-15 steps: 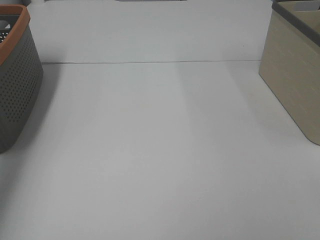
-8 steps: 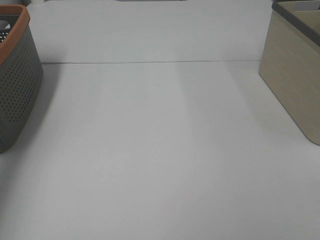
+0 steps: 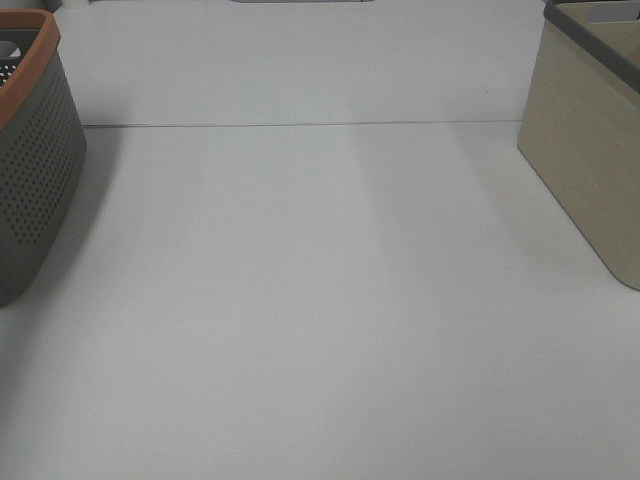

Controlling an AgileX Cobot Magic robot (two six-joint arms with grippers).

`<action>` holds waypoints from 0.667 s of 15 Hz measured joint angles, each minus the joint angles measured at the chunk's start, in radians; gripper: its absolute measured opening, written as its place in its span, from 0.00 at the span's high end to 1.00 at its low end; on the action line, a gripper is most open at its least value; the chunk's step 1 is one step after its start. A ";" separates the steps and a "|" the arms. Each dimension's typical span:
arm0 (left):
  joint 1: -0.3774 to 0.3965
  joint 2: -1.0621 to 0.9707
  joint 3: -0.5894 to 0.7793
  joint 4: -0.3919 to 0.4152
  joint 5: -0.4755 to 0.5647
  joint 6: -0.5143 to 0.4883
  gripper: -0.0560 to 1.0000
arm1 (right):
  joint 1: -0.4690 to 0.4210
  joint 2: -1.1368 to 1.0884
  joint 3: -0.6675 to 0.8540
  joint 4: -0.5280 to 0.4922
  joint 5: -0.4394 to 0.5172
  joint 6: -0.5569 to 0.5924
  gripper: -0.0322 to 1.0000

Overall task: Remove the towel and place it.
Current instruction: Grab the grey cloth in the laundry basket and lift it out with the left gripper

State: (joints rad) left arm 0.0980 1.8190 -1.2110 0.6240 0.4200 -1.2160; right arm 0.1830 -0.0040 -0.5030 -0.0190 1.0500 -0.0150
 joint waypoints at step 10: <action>0.000 -0.019 0.000 -0.017 -0.090 -0.022 0.95 | 0.000 0.000 0.000 -0.011 0.000 0.015 0.15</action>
State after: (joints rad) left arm 0.0980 1.8000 -1.2110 0.6070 0.3300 -1.2380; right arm 0.1830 -0.0040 -0.5030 -0.0300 1.0500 0.0000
